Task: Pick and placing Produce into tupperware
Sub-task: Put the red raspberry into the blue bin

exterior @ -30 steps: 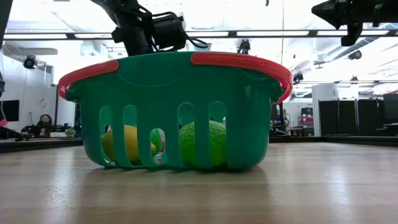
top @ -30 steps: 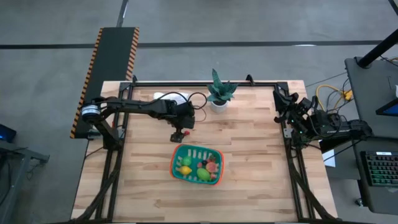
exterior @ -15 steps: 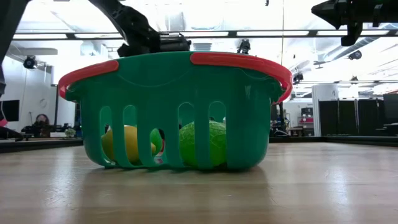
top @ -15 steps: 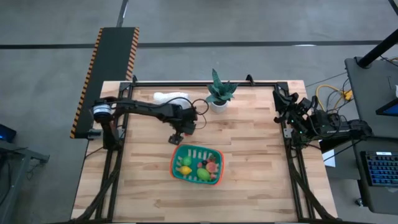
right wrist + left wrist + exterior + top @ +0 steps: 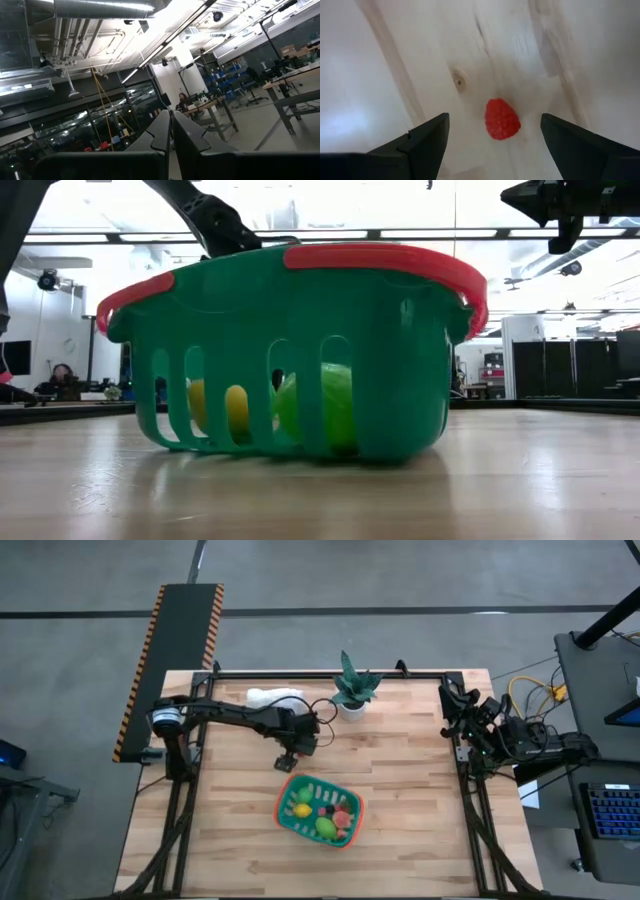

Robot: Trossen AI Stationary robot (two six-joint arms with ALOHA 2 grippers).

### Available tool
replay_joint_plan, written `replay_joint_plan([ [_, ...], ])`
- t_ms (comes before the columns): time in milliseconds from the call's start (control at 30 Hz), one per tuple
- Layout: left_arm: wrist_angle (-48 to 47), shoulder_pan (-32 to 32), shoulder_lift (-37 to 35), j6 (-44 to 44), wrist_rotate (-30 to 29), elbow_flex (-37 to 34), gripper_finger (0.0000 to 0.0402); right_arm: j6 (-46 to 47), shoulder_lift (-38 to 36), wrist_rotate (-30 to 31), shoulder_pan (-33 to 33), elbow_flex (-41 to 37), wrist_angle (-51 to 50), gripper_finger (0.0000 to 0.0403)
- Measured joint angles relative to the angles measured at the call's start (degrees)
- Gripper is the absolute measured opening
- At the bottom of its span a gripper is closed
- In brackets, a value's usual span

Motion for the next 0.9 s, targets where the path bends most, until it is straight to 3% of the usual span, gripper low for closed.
replay_joint_plan([
  [433,-0.13,0.07,-0.59,3.05,-1.13,0.17,0.0296,-0.12,-0.02,0.02,0.00,0.00,-0.03,0.0013],
  [900,0.04,0.09,1.31,3.07,-0.10,0.04,0.0210,0.40,-0.02,0.02,-0.02,0.00,-0.03,0.0013],
])
